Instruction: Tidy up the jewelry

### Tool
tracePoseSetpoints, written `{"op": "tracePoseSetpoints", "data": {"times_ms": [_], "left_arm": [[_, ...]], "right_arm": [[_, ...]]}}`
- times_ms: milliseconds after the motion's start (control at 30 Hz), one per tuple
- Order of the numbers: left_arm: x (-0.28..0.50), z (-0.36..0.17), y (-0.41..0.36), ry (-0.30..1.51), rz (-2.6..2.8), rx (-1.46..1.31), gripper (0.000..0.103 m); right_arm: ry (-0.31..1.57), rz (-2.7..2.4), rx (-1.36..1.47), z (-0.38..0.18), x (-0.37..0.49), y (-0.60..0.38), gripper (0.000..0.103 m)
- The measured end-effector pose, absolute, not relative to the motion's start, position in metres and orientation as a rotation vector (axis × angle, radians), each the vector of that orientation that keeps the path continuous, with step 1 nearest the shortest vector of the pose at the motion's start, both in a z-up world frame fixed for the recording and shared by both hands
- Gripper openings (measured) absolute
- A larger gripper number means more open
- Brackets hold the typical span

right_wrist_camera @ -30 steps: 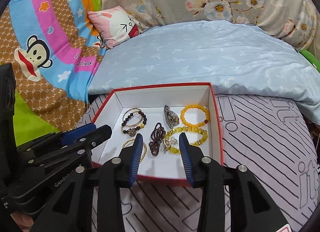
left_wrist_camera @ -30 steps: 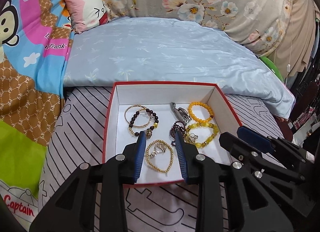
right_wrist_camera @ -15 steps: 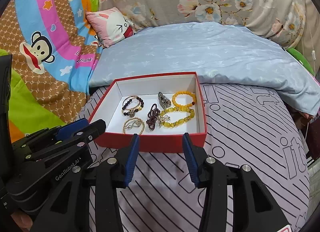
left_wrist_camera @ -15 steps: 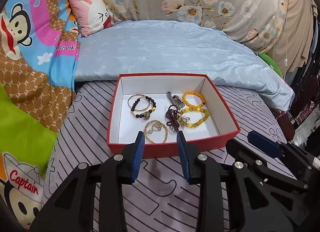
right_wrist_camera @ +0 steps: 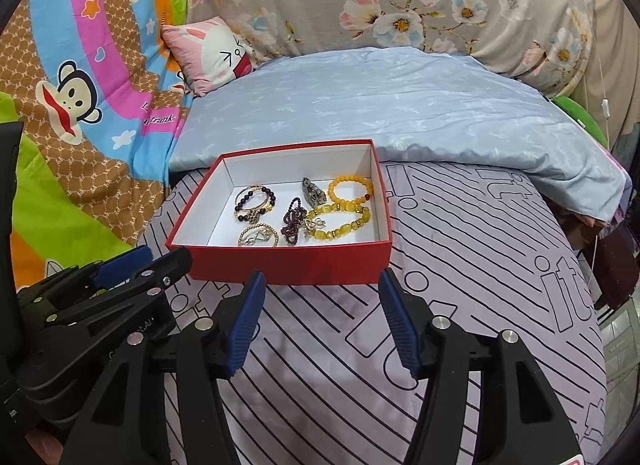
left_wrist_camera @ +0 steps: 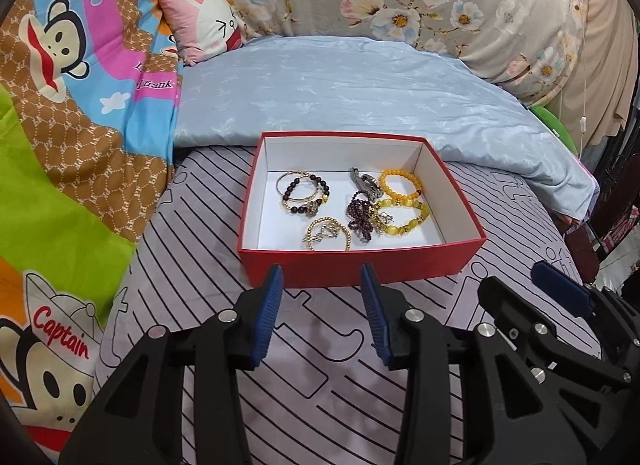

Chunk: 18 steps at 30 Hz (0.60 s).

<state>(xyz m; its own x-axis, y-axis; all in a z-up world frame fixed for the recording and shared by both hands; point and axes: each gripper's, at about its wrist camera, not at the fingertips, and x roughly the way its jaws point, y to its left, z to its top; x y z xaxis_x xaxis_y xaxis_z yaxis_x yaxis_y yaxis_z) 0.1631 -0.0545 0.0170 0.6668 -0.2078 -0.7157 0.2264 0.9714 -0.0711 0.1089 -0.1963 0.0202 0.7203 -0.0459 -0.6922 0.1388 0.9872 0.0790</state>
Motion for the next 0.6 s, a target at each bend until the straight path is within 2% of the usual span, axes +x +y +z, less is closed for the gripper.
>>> {"op": "tracePoseSetpoints", "data": {"times_ms": [367, 433, 600], "left_arm": [[0.151, 0.025, -0.053, 0.786, -0.195, 0.052, 0.053], [0.149, 0.026, -0.052, 0.786, -0.182, 0.054, 0.059], [0.145, 0.028, -0.049, 0.782, -0.160, 0.052, 0.068]], "right_arm": [[0.735, -0.150, 0.127, 0.027, 0.094, -0.197, 0.068], [0.732, -0.154, 0.129, 0.028, 0.092, -0.198, 0.068], [0.722, -0.162, 0.134, 0.030, 0.086, -0.200, 0.071]]}}
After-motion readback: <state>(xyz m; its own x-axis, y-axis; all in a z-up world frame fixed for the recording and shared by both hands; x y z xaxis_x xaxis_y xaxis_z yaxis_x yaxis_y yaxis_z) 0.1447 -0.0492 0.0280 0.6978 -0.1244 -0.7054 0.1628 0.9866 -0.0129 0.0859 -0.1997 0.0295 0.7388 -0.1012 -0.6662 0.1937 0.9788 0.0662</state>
